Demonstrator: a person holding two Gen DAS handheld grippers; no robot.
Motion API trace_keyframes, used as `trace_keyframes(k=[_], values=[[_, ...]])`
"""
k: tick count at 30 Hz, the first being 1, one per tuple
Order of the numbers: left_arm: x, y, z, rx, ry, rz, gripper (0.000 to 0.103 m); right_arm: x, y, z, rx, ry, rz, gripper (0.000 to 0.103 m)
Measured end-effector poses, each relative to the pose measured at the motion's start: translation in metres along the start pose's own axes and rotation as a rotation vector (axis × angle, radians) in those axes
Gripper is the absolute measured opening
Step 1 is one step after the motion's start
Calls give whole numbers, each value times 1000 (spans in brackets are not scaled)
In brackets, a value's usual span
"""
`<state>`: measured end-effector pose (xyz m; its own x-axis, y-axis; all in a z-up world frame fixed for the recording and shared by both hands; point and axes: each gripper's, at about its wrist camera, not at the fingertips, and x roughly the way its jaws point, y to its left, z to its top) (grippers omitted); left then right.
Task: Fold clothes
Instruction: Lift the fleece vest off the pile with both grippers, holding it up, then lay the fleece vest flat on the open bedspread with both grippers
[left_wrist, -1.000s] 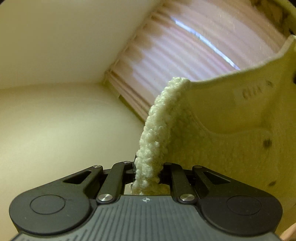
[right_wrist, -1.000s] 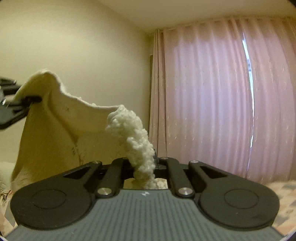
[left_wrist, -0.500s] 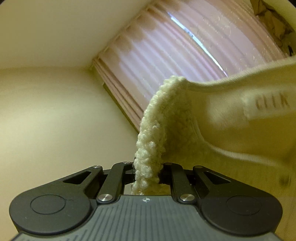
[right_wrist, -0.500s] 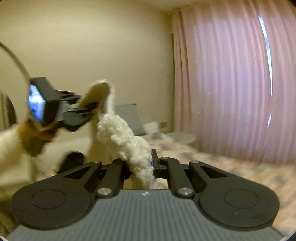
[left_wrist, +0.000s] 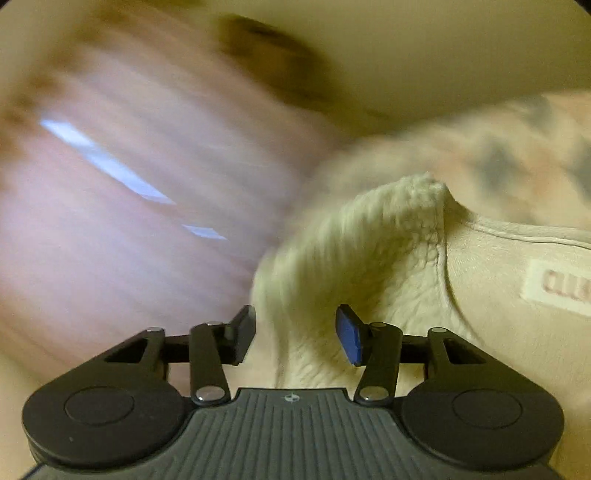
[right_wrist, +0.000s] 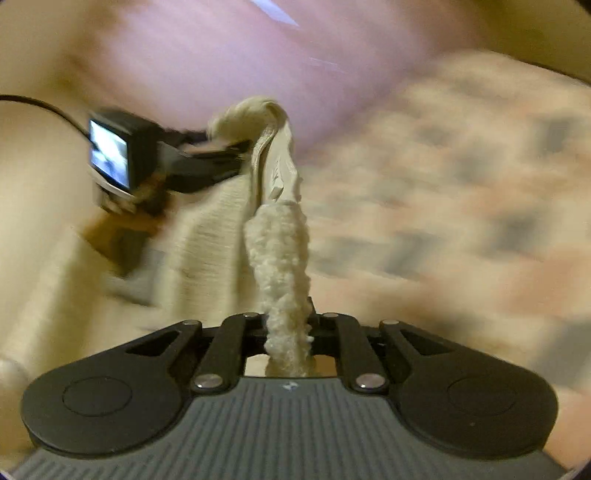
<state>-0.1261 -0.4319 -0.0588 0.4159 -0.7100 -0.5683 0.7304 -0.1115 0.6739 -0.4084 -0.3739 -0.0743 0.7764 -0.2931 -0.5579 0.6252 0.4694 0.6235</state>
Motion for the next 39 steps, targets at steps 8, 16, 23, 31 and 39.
trace_keyframes(k=[8,16,23,31,39], values=[[25,-96,-178,-353,313,-258,50,59,-176,-101,168,247,-403,26],[-92,-42,-393,-842,682,-82,56,103,-178,-115,203,160,-348,57],[-136,-75,-490,-1198,558,-231,73,127,-175,-141,107,64,-276,65],[-143,-107,-530,-1389,232,-312,0,112,-183,-181,69,-74,-157,20],[-187,-46,-461,-1268,-42,-249,3,85,-138,-151,-33,-156,-119,12]])
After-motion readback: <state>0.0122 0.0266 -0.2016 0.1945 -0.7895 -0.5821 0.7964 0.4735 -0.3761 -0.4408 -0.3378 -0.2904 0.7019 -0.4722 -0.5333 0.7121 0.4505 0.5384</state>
